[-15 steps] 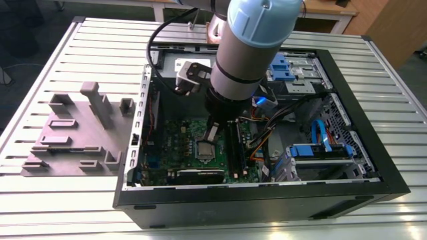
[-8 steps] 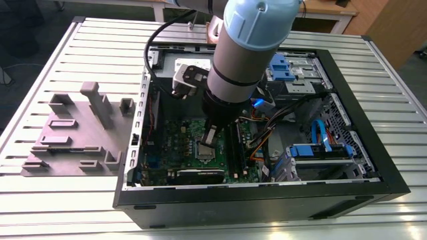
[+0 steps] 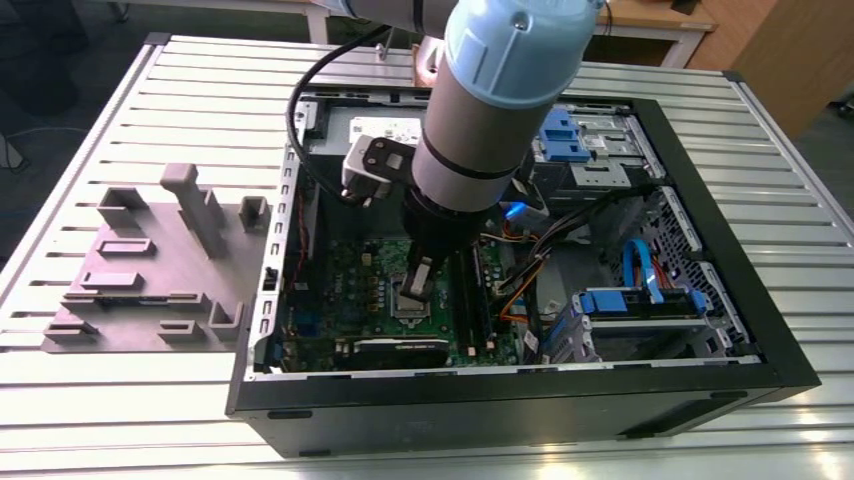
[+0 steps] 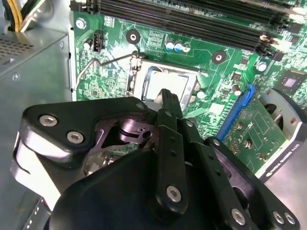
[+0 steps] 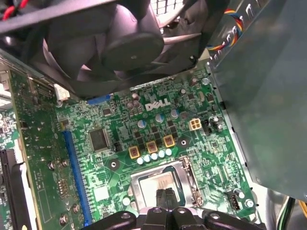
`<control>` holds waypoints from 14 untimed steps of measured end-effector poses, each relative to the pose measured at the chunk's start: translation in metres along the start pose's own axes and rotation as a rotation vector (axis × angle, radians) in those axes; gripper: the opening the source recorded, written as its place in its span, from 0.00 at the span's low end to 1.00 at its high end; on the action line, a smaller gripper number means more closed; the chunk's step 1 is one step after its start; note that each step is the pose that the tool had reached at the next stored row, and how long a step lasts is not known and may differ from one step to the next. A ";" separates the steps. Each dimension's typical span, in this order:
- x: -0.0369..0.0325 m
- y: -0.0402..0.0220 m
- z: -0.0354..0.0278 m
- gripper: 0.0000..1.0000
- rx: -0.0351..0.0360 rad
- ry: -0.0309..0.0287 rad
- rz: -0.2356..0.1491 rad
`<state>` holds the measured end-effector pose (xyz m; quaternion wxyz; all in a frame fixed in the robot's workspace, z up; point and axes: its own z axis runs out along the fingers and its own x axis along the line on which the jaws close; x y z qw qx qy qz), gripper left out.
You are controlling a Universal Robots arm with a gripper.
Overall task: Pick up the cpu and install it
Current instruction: 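Close the cpu cover, then install the first cpu locking lever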
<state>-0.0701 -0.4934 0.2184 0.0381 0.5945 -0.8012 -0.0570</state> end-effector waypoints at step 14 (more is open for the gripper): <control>0.0007 0.0018 0.0002 0.10 0.0007 0.0017 -0.013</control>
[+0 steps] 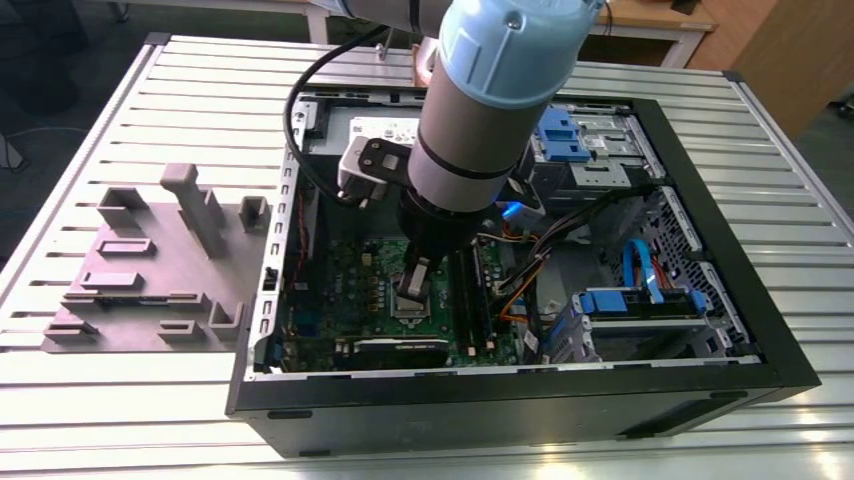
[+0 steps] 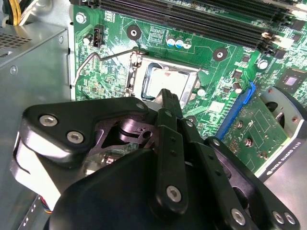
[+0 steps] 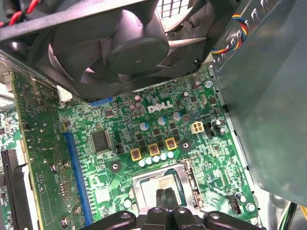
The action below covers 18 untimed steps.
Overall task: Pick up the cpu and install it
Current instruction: 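Install the first cpu locking lever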
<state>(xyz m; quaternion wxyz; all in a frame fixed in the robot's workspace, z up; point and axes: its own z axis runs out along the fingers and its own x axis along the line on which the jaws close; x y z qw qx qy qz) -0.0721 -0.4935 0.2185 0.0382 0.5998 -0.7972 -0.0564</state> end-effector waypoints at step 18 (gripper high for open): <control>0.0000 0.0001 -0.0011 0.10 -0.0263 0.0087 0.001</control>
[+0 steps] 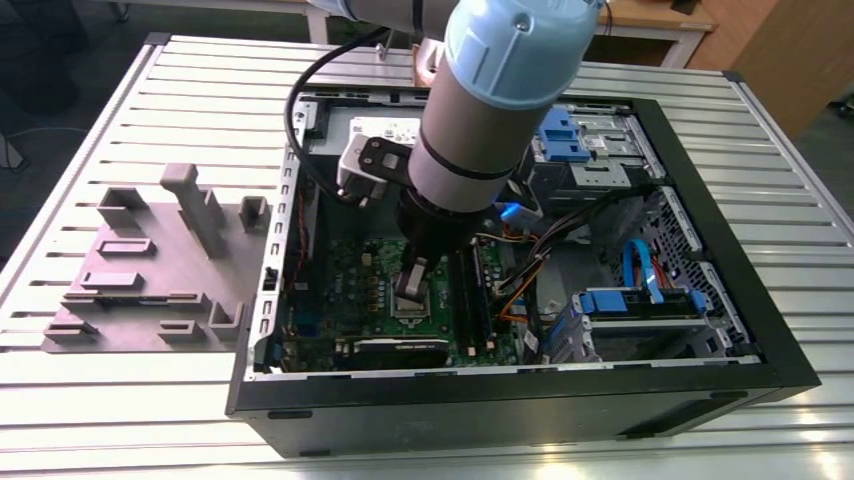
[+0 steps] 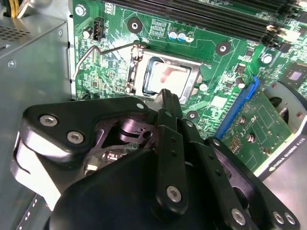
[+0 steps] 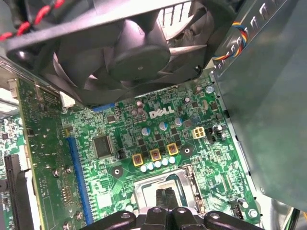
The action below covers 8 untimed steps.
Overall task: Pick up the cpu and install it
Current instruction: 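Install the first cpu locking lever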
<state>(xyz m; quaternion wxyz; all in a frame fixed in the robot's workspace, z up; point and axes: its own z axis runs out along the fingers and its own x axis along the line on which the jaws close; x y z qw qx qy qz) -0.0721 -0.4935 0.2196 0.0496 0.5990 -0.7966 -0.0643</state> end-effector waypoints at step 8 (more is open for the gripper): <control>0.0000 0.0010 -0.0058 0.10 0.0002 -0.0002 0.000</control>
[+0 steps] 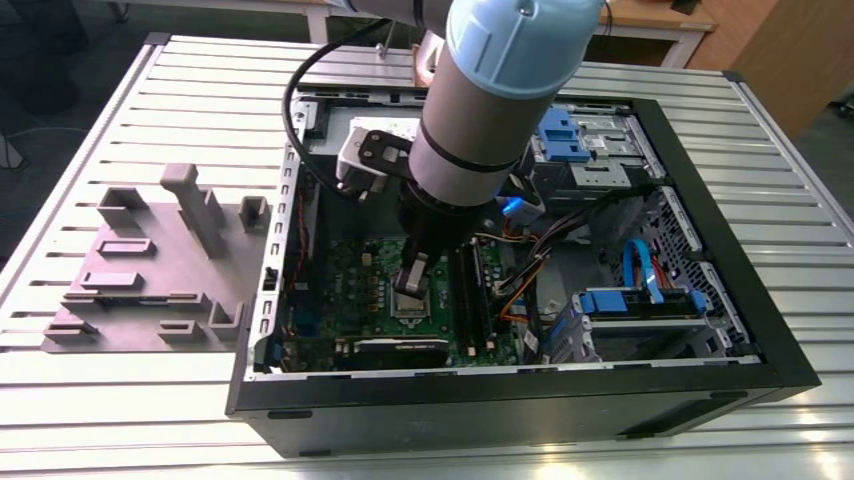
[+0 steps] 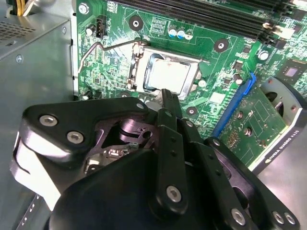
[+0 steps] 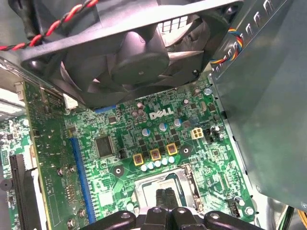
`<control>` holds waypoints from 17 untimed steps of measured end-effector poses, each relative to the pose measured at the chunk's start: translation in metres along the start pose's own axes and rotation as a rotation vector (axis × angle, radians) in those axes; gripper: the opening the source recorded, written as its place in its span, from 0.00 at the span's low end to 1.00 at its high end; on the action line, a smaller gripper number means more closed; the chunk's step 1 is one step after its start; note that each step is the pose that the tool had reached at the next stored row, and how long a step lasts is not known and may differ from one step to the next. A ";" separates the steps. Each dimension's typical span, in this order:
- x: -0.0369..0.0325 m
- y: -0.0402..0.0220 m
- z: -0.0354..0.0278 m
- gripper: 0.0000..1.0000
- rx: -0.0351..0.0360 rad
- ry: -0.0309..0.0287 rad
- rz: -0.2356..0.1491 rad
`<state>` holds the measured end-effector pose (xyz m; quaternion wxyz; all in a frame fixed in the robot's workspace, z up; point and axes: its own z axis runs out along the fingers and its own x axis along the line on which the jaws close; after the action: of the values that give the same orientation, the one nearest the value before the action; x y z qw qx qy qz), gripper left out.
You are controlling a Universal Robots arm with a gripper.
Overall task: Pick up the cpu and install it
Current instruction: 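Install the first cpu locking lever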
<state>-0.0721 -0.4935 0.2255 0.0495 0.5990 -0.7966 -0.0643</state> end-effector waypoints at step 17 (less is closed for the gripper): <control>0.0001 0.0018 -0.0100 0.10 0.0534 -0.0203 -0.012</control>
<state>-0.0722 -0.4935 0.2356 0.0249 0.6044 -0.7948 -0.0494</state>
